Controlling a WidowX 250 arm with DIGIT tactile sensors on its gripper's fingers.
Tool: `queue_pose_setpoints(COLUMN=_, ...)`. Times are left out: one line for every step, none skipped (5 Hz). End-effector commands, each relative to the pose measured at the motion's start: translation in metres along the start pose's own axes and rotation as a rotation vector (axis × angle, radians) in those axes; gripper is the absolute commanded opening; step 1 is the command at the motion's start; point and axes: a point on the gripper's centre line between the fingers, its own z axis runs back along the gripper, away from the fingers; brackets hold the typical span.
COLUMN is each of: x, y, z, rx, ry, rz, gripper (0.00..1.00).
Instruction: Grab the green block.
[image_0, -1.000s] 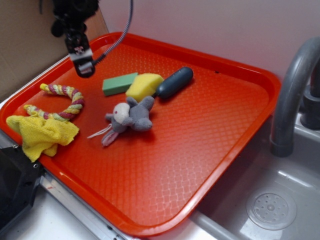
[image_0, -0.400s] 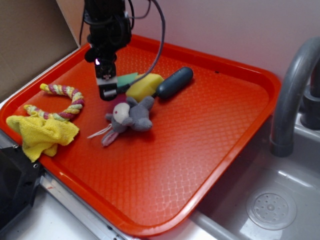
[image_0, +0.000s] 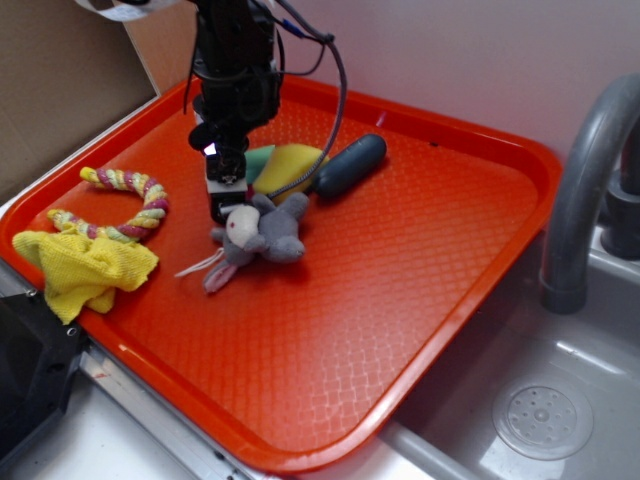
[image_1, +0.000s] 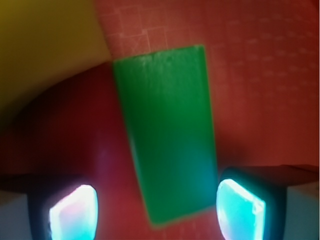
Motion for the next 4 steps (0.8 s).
queue_pose_setpoints(x=0.0112, y=0.0200, z=-0.0120, rx=-0.014, ry=-0.005, rz=0.011, gripper=1.00)
queue_pose_setpoints(x=0.0139, y=0.0202, z=-0.0150, rx=-0.021, ry=-0.003, rz=-0.008, gripper=1.00)
queue_pose_setpoints(x=0.0153, y=0.0199, z=-0.0148, rx=-0.022, ry=-0.018, rz=-0.035, gripper=0.00)
queue_pose_setpoints(x=0.0172, y=0.0224, z=-0.0141, rx=-0.023, ry=-0.019, rz=-0.033, gripper=0.00)
